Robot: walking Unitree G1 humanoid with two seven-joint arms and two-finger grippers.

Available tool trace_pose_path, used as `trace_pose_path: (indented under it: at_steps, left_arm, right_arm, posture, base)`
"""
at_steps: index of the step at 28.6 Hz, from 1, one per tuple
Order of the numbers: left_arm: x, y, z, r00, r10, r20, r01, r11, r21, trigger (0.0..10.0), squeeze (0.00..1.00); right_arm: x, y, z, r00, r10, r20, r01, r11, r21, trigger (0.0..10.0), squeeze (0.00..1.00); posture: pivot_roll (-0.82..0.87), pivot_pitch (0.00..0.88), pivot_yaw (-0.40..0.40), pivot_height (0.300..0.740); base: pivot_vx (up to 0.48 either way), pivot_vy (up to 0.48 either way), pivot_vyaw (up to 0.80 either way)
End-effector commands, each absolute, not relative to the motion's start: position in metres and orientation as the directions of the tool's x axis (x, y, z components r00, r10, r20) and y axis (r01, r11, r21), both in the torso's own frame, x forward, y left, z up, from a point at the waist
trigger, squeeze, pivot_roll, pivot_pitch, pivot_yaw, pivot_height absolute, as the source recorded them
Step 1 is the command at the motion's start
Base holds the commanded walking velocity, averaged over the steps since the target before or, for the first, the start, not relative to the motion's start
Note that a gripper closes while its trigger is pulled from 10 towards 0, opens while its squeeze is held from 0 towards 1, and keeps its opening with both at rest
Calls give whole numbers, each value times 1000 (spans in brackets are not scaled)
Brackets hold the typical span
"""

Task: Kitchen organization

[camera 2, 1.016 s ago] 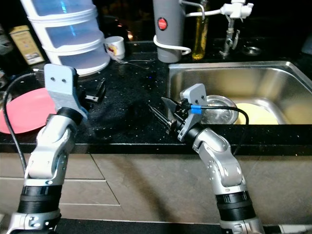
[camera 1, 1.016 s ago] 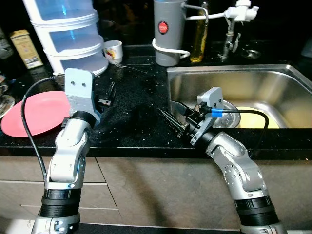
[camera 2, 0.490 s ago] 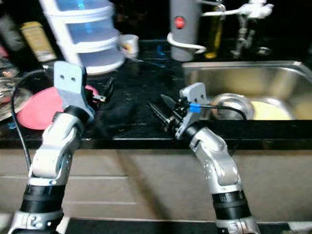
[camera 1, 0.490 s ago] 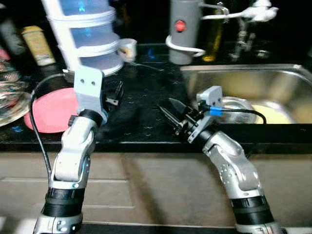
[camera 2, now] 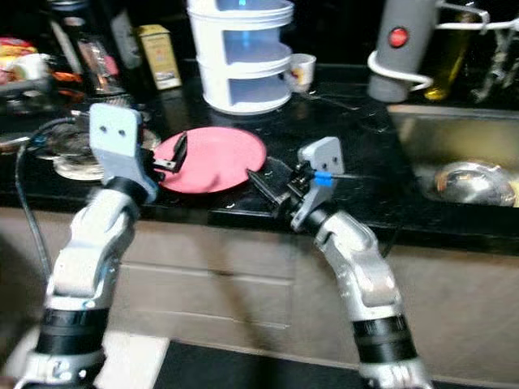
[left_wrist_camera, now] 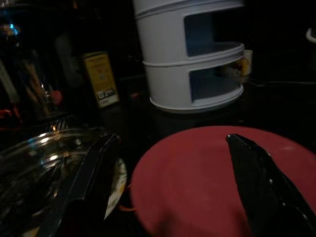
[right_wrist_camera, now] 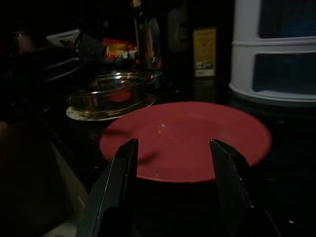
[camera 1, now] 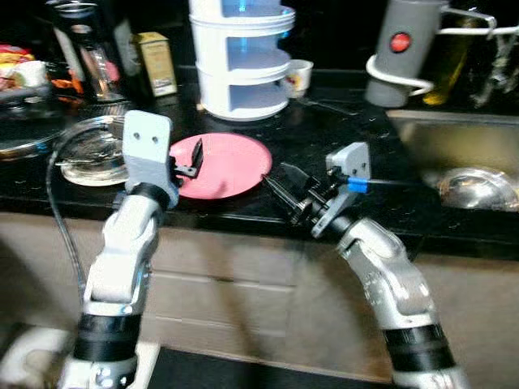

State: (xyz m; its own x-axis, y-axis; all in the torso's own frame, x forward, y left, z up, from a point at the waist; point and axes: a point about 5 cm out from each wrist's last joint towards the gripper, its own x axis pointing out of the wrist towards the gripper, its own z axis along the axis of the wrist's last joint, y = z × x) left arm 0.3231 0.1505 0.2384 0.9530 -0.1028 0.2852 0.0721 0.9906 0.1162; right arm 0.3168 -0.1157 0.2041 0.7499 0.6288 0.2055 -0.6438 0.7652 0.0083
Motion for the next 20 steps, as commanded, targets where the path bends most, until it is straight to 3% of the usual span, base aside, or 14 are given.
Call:
trace_pose_path:
  at_steps: [1,11,20]
  left_arm:
    - [321,148,236,956,-118,270,87,988,124,10000,0]
    - [320,145,236,954,-135,267,106,987,119,10000,0]
    - [320,155,239,955,-74,288,50,995,89,10000,0]
  right_arm:
    - [317,-117,206,750,625,214,-641,768,6,10000,0]
    - [316,-118,206,746,631,212,-646,763,0,10000,0]
    - [316,-117,206,740,640,207,-653,757,-7,10000,0]
  posture:
    - [32,17,18,740]
    - [27,13,15,740]
    - [26,9,13,740]
  base:
    - [0,0,0]
    - [0,-463,0]
    - [0,0,0]
